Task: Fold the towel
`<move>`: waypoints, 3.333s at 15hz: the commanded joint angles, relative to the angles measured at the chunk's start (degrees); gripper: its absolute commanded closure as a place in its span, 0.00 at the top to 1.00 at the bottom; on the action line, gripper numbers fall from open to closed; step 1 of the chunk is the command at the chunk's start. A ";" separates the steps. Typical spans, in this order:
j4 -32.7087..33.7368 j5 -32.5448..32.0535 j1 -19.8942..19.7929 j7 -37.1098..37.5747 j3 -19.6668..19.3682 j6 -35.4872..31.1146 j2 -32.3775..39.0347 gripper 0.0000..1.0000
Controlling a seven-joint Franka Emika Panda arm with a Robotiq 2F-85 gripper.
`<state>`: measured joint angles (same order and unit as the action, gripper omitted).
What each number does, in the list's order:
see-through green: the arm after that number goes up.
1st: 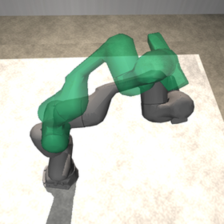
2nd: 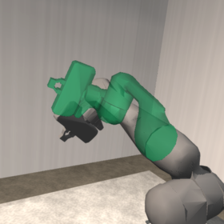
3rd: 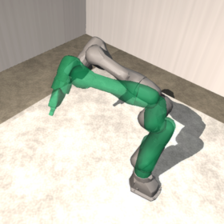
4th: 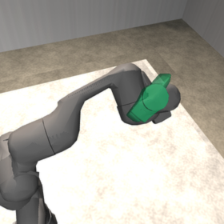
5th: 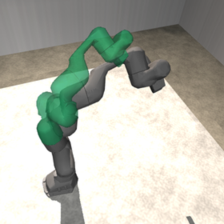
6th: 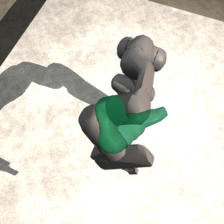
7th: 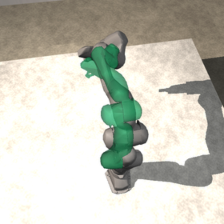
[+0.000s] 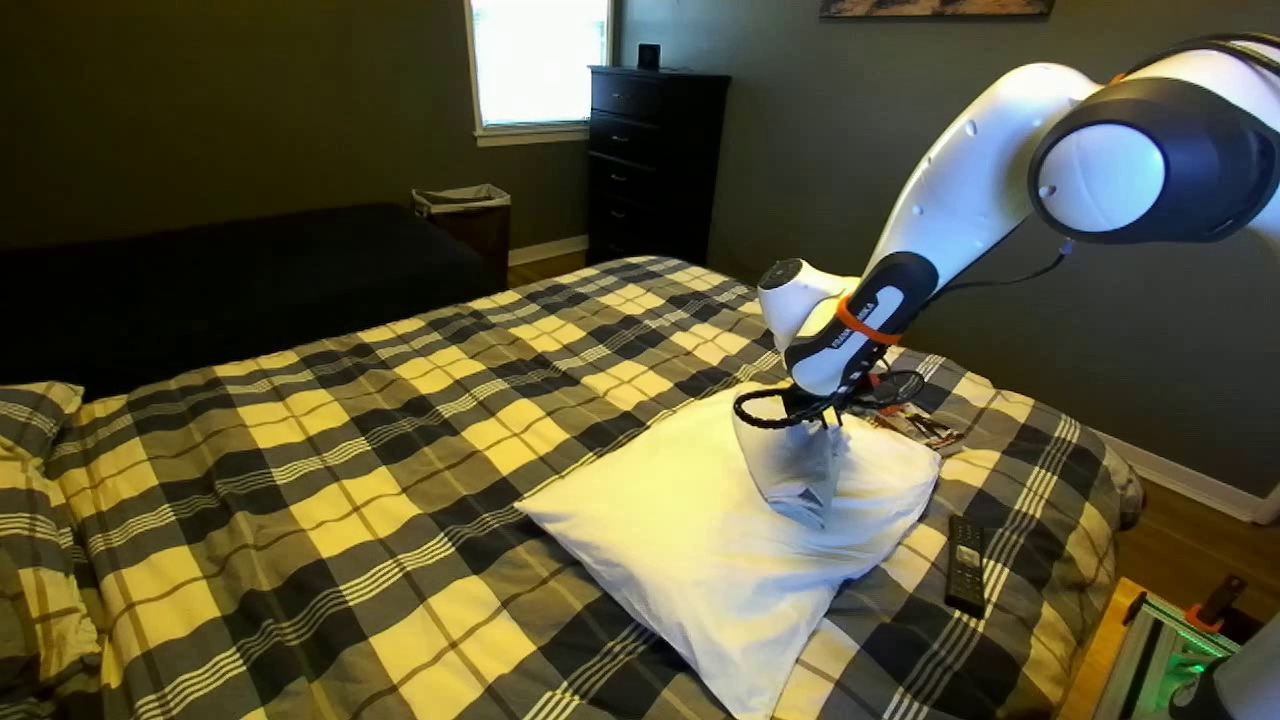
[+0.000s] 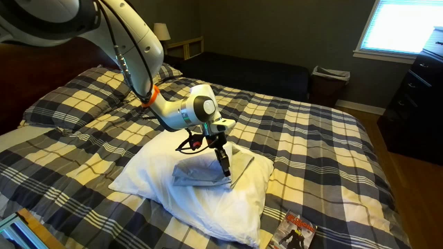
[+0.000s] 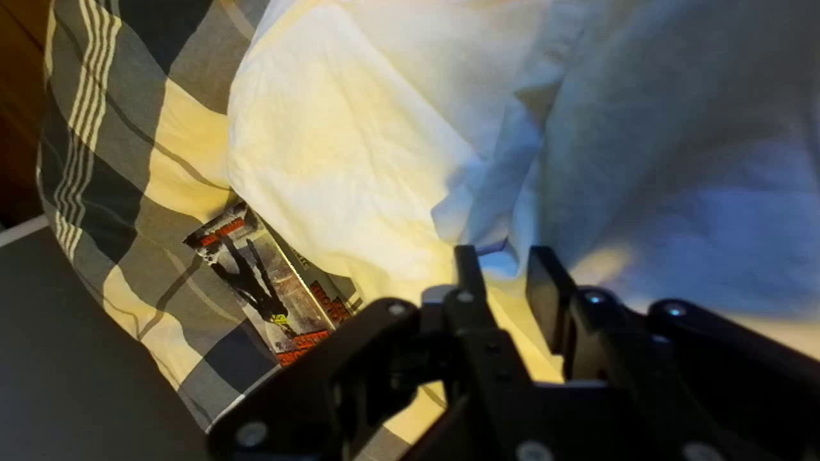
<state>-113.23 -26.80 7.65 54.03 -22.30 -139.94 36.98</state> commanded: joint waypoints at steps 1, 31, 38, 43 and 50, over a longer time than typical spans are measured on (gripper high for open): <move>-1.51 -0.17 -0.25 0.97 0.20 0.33 -1.21 0.57; 9.91 -0.54 -6.88 0.79 -0.95 -17.29 1.61 1.00; 18.68 9.92 -11.03 -13.63 3.90 -15.86 8.31 1.00; 26.70 18.64 -13.25 -22.48 7.39 -10.64 13.36 1.00; 38.32 22.17 -13.43 -26.92 7.05 1.30 20.79 1.00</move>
<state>-81.73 -6.79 -4.56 29.85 -15.91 -143.15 53.22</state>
